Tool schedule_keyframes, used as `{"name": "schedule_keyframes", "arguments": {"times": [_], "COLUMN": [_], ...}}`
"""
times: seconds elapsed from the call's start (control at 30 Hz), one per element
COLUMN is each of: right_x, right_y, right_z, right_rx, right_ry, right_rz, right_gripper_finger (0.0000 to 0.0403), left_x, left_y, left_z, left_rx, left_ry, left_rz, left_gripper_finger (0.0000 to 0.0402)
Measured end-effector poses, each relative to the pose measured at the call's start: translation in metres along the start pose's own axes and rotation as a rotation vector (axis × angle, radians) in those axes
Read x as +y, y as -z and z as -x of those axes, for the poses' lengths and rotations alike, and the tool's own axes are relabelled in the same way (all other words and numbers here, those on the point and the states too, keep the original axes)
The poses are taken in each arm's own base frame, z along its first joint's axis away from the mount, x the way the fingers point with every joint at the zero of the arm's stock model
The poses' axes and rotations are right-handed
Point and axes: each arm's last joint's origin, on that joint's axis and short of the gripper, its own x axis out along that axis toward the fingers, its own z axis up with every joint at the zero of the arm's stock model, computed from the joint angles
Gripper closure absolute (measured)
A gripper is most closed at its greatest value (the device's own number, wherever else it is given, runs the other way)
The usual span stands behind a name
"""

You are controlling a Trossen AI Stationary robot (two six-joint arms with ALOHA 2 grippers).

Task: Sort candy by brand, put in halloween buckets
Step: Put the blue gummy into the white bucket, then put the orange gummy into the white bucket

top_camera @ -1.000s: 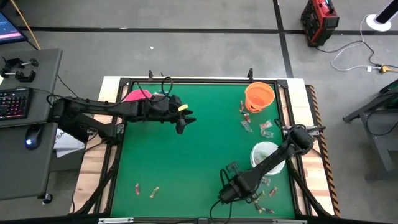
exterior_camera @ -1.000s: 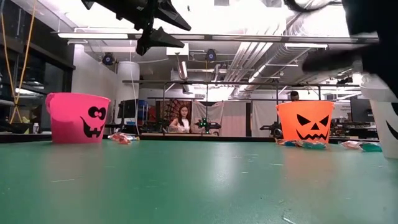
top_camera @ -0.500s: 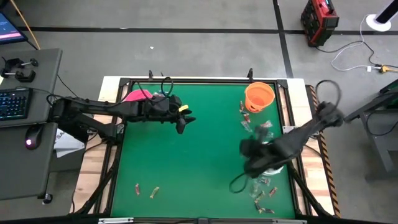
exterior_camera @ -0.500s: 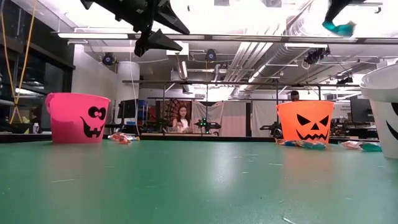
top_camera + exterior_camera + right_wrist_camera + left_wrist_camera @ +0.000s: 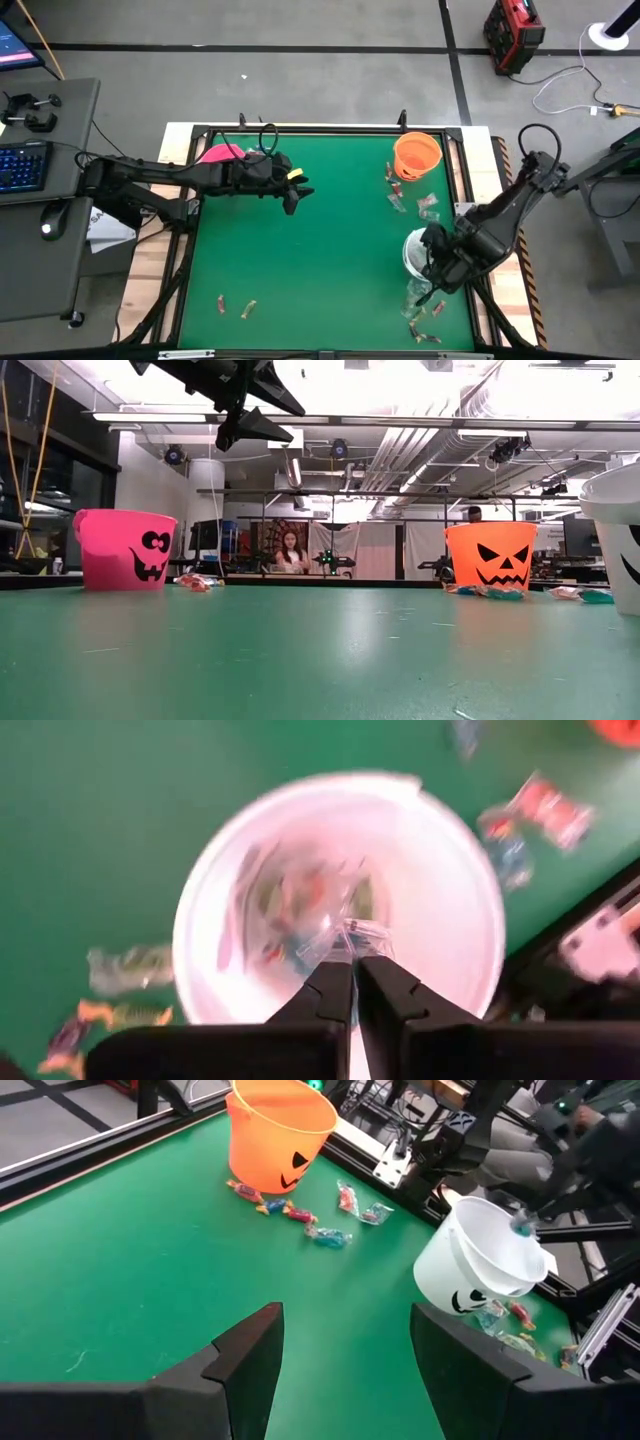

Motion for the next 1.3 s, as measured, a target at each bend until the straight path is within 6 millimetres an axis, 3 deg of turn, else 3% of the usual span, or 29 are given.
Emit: {"name": "schedule_keyframes", "arguments": {"times": [0.13, 0.33, 0.5, 0.7, 0.8, 0.9, 1.07, 1.3], "right_x": [0.000, -0.002, 0.004, 0.020, 0.025, 0.027, 0.026, 0.035], "right_y": [-0.002, -0.009, -0.021, -0.048, -0.063, -0.074, -0.083, -0.093], "right_z": [-0.003, -0.005, 0.012, 0.049, 0.065, 0.075, 0.076, 0.062], "right_rx": [0.089, 0.103, 0.073, -0.203, -0.361, -0.478, -0.527, -0.510], "right_ry": [-0.010, -0.011, -0.129, -0.351, -0.432, -0.468, -0.460, -0.396], "right_rz": [0.005, 0.000, 0.080, 0.051, 0.023, -0.010, -0.023, -0.037], "right_gripper_finger": [0.0368, 0.0259, 0.0186, 0.0172, 0.0172, 0.0172, 0.0172, 0.0172], "left_x": [0.000, 0.000, 0.000, 0.000, 0.006, 0.026, 0.070, 0.146], "left_y": [0.000, 0.000, 0.000, -0.001, -0.010, -0.033, -0.071, -0.092], "left_z": [0.000, 0.000, 0.000, 0.000, 0.003, 0.009, 0.008, -0.031], "left_rx": [-0.002, -0.003, -0.003, -0.007, 0.020, 0.180, 0.473, 0.875], "left_ry": [-0.003, -0.003, -0.003, -0.001, -0.049, -0.183, -0.394, -0.528], "left_rz": [0.000, 0.001, 0.001, 0.005, 0.079, 0.110, 0.004, -0.074], "left_gripper_finger": [0.0195, 0.0195, 0.0195, 0.0195, 0.0195, 0.0202, 0.0220, 0.0231]}}
